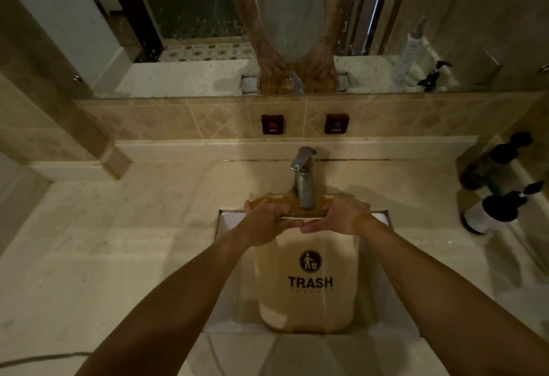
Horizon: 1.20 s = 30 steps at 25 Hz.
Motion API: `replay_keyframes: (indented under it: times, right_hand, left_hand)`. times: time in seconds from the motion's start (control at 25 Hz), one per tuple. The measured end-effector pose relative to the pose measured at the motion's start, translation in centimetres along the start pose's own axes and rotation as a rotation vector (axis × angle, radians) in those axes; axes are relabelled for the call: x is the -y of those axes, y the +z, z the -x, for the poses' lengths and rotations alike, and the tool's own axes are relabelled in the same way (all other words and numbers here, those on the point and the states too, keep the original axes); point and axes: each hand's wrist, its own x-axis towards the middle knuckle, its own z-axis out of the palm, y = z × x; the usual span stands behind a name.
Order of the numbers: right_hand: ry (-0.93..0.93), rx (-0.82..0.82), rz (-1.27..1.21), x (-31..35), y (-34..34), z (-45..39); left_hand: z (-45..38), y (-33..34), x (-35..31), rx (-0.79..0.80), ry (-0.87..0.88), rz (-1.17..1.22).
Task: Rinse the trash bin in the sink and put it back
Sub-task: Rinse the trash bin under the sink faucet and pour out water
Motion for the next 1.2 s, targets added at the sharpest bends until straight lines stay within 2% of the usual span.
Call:
replay_keyframes:
  times: [1.2]
  right_hand:
    - [0.000, -0.012, -0.030, 0.21, -0.36, 0.39]
  left_hand:
    - [-0.45, 0.27, 0.52, 0.019, -0.002, -0.014]
